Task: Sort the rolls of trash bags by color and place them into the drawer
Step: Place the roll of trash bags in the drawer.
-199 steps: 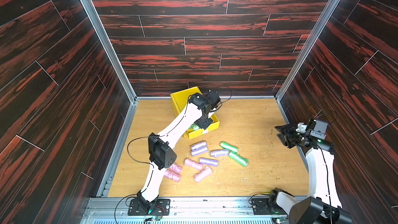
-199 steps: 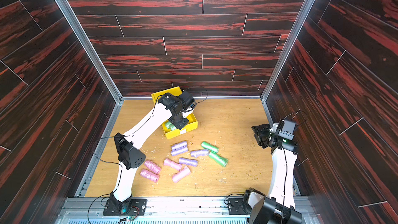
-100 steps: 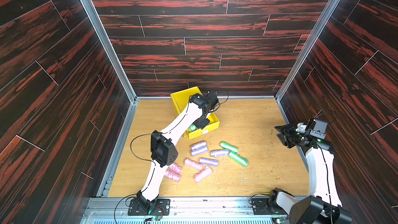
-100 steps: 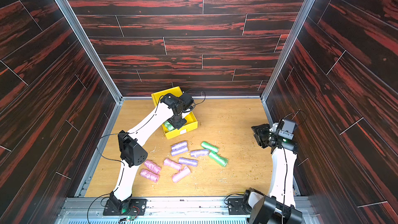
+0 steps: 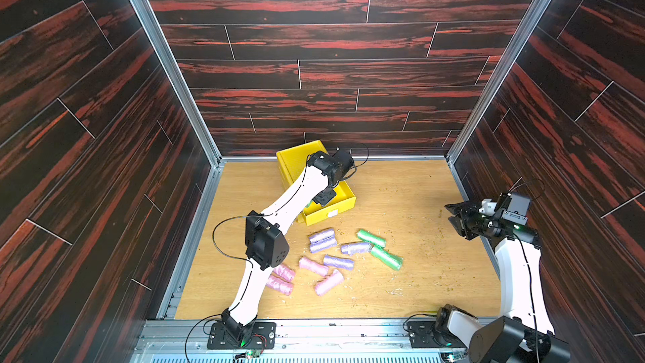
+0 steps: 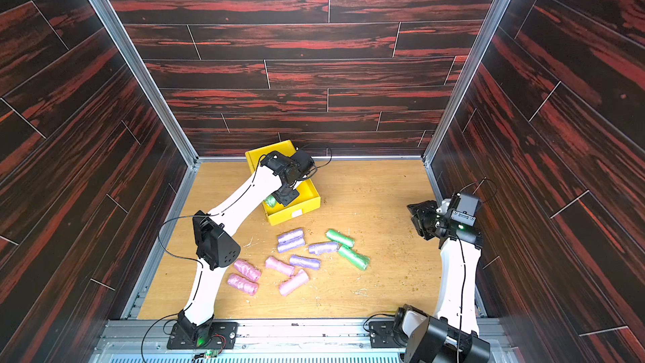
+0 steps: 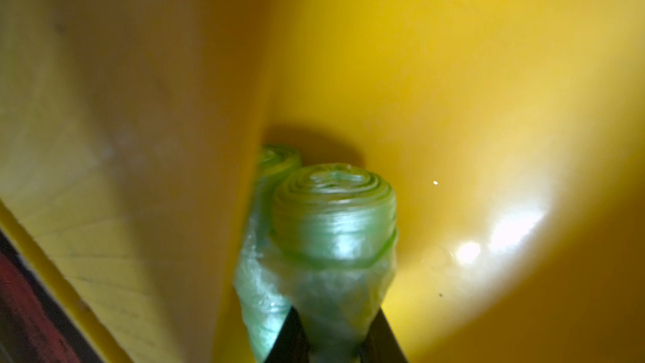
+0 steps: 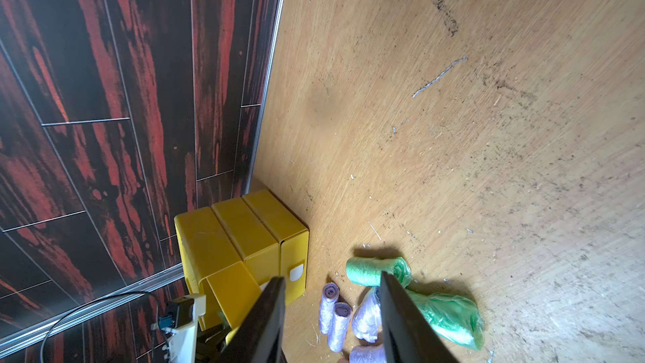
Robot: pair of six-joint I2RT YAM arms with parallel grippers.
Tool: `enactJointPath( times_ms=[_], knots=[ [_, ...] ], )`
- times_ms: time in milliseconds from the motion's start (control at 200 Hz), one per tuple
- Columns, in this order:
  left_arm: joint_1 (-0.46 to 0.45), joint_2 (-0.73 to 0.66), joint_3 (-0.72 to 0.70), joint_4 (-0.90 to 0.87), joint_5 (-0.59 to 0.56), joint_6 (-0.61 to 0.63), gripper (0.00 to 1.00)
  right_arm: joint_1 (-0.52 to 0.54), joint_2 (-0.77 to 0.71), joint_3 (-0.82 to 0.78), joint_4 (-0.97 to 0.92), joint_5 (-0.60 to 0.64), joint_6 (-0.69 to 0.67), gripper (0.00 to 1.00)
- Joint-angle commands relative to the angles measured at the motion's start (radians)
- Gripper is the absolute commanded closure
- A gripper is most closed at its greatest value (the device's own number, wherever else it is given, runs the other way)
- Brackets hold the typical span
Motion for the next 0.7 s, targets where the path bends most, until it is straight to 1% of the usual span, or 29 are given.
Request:
enactJointPath(
  times_ms=[0, 50, 150, 271, 351, 461, 696],
  knots=[
    [0.007, 0.015, 0.001, 0.030, -0.026, 0.032, 0.77, 0.005, 0.006, 0.016, 0.003, 0.000, -0.003, 0.52],
    [0.007, 0.016, -0.001, 0.033, -0.008, 0.031, 0.76, 0.005, 0.007, 0.018, 0.004, 0.001, -0.002, 0.52],
    [0.007, 0.020, 0.009, 0.019, 0.088, 0.009, 0.74, 0.005, 0.004, 0.019, 0.002, 0.000, -0.004, 0.52],
    [0.007, 0.020, 0.016, -0.014, 0.181, -0.012, 0.67, 0.005, 0.006, 0.020, -0.002, 0.002, -0.006, 0.52],
    [0.007, 0.014, 0.004, -0.019, 0.210, -0.018, 0.63, 0.005, 0.006, 0.019, 0.000, 0.002, -0.006, 0.52],
    [0.009, 0.026, 0.007, -0.021, 0.174, -0.019, 0.60, 0.006, 0.004, 0.017, 0.001, 0.001, -0.003, 0.52],
    [0.036, 0.068, 0.050, -0.024, 0.000, -0.026, 0.57, 0.005, 0.005, 0.022, -0.003, 0.004, -0.006, 0.52]
  ],
)
